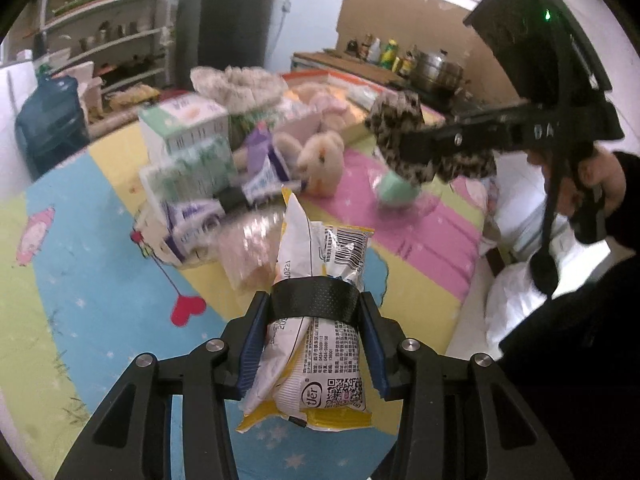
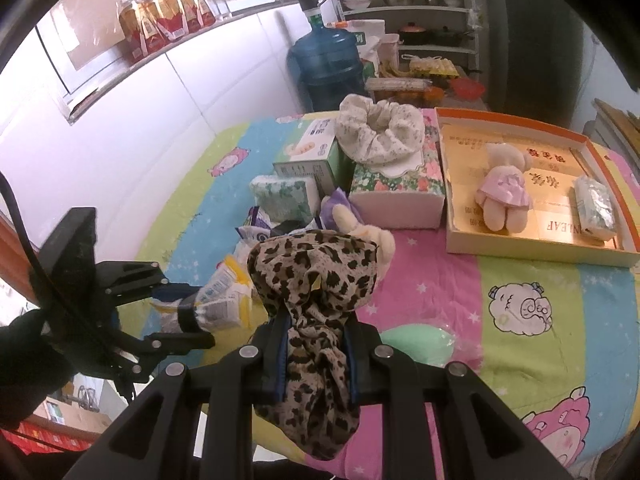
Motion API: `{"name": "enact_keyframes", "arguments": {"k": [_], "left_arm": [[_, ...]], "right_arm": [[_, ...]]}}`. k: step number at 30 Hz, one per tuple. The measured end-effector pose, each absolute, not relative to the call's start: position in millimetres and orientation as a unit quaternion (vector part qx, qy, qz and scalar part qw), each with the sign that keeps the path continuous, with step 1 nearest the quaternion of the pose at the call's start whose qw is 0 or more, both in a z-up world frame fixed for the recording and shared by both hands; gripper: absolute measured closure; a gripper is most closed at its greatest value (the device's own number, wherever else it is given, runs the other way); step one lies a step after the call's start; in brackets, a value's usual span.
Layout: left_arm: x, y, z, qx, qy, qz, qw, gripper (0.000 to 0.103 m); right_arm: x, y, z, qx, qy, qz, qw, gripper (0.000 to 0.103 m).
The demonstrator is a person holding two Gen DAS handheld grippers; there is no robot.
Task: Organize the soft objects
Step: 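Carry the snack bag and scrunchie over the gold box with both tools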
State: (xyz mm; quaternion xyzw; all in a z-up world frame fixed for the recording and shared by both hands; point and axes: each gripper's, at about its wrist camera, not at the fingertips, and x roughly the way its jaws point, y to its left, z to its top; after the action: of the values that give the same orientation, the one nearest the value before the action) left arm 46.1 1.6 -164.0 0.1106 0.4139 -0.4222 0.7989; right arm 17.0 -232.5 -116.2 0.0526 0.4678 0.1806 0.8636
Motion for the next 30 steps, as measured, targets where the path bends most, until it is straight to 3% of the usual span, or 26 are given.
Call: {"name": "enact_keyframes", "arguments": {"k": [18,30], "left_arm": [[63.8,-12.7,-107.6,0.074,0.375,-0.322,0.866,0.058],[82.5,-78.5,-93.6,0.047,0.366,-0.291,0.883,0.058]], "right_arm": [[16.1,-252.3,-94.6,0.070,0.430,0.145,0.889,0.080],[36.8,-311.6,-77.3,0.083,0.399,0.148,0.901,0.080]]}}
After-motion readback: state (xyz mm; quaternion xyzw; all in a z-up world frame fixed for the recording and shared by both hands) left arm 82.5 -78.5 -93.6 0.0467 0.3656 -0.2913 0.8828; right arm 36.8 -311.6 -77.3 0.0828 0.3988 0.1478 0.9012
